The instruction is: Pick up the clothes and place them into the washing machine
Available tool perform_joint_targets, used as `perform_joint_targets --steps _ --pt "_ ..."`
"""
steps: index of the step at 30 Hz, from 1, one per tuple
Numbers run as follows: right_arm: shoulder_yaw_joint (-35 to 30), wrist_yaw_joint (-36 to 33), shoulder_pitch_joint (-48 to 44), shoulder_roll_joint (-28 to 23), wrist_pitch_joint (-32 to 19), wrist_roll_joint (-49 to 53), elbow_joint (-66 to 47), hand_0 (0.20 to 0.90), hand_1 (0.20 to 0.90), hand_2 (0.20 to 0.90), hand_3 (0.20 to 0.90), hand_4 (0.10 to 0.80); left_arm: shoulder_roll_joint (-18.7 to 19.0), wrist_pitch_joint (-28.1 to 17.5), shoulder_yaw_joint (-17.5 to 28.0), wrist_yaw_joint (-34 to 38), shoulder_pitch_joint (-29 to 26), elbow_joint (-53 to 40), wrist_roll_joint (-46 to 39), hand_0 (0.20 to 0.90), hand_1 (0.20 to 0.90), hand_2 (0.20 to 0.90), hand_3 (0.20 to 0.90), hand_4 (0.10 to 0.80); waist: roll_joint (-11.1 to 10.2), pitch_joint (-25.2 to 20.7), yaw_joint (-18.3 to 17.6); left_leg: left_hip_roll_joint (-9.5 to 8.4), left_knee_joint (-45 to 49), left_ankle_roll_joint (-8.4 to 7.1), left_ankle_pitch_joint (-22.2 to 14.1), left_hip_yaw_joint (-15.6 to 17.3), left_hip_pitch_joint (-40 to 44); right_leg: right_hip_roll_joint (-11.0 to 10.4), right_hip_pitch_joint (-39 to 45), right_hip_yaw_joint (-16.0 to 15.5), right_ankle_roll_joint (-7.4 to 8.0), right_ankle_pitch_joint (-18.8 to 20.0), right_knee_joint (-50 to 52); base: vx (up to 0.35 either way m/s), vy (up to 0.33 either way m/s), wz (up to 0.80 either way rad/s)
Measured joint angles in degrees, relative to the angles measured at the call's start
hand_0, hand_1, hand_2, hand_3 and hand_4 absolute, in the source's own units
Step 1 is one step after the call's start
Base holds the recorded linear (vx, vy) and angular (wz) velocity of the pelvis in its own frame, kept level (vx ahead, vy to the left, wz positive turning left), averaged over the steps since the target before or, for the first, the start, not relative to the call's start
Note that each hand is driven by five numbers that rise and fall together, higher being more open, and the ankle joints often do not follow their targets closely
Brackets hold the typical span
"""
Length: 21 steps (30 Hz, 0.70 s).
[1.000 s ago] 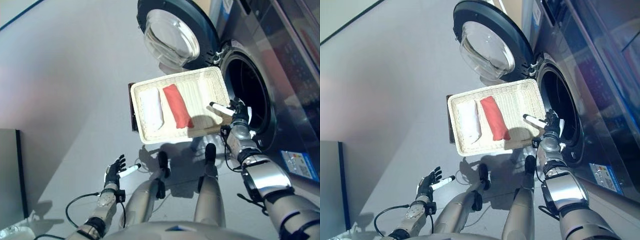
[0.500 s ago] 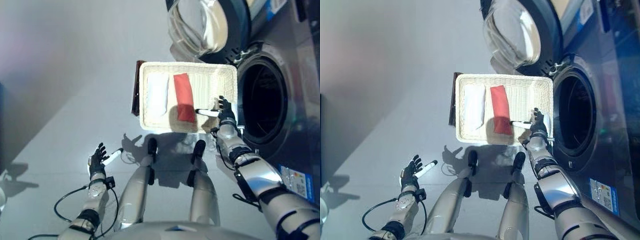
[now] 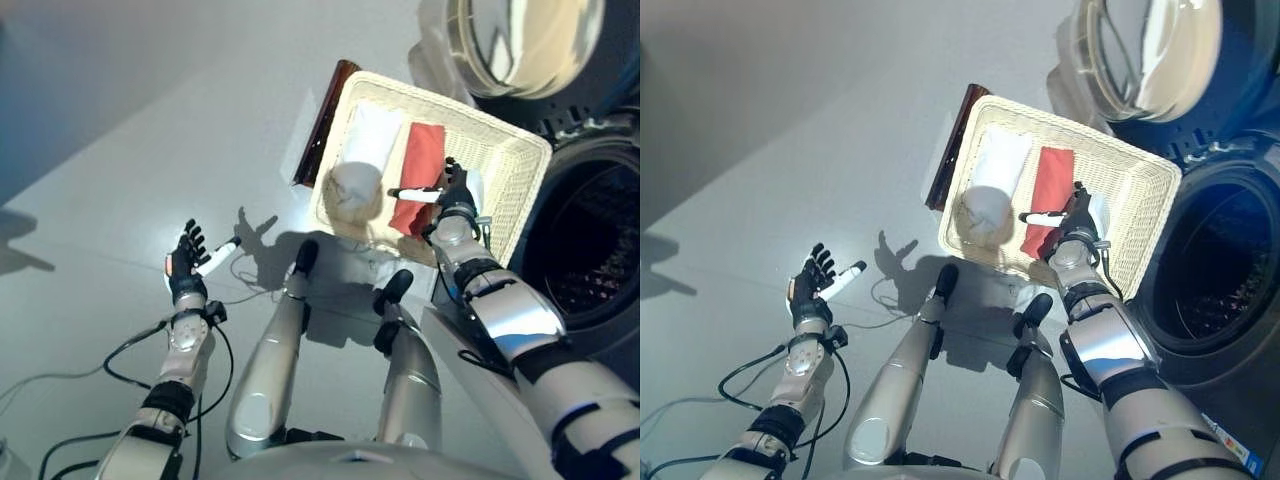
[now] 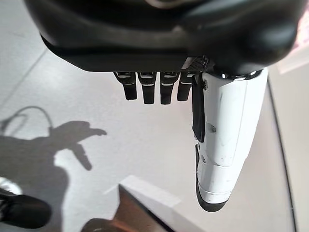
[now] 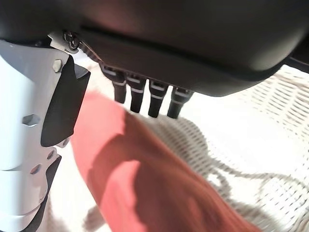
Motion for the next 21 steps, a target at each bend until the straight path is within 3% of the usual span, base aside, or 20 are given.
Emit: perform_joint_targets --steps 1,2,5,9,11,21 --pt "0.16 -0.35 -0.58 0.1 0.89 -0.45 0.54 0.461 0.461 0.461 0.461 0.486 0.07 -0.01 0.02 0.1 -0.4 0.18 0.01 0.9 0.9 0.9 0.9 0.8 -0.03 0.03 0.12 -0.15 0.43 0.01 -0.01 -0.22 -0.75 -0.21 -0.81 -0.08 -0.06 -0.34 0.81 -0.029 0.05 0.11" --pt "0.66 -1.38 -1.44 0.36 1.77 -1.94 1.45 0.447 0.447 0.447 0.447 0.476 0.09 0.06 0.0 0.46 -0.62 0.08 0.04 0.9 0.9 0.9 0.9 0.8 -0.07 0.16 0.28 -0.32 0.95 0.05 -0.05 -0.29 -1.69 -0.56 -1.8 -0.03 -0.08 -0.62 1.63 -0.028 0.045 0.1" --pt "1.0 -3.13 -2.76 0.09 3.48 -4.97 2.33 0.483 0.483 0.483 0.483 0.502 0.07 0.22 -0.25 0.59 -0.88 -0.39 0.77 0.9 0.9 0.9 0.9 0.8 -0.01 0.47 0.21 -0.69 2.02 0.0 -0.13 -0.38 -3.91 -0.89 -3.95 0.02 -0.1 -0.77 2.85 -0.023 0.037 0.06" --pt "1.56 -3.73 -3.62 -1.02 6.03 -8.7 3.83 0.442 0.442 0.442 0.442 0.473 0.01 0.46 -0.31 1.03 -1.07 -1.08 2.01 0.9 0.9 0.9 0.9 0.8 -0.01 0.57 1.02 -0.9 3.57 0.04 -0.32 -0.34 -6.0 -1.43 -5.83 0.18 -0.05 -1.11 4.19 -0.021 0.041 0.02" --pt "2.18 -3.68 -3.55 -1.78 6.42 -9.39 4.03 0.2 0.2 0.2 0.2 0.3 0.05 0.46 -0.27 1.29 -1.02 -1.13 2.3 0.9 0.9 0.9 0.9 0.8 0.03 0.59 1.35 -1.03 4.02 0.0 -0.31 -0.3 -7.31 -1.84 -7.41 0.25 0.02 -1.63 5.46 0.005 0.033 0.05" --pt "1.99 -3.86 -2.21 -1.34 7.16 -11.72 3.67 0.2 0.2 0.2 0.2 0.3 -0.1 1.49 -1.53 1.41 -0.75 -0.42 3.56 0.9 0.9 0.9 0.9 0.8 0.29 0.46 1.58 -1.43 4.73 0.03 -0.33 0.1 -7.58 -2.68 -8.44 0.69 -0.45 -2.22 7.23 0.017 0.01 0.02"
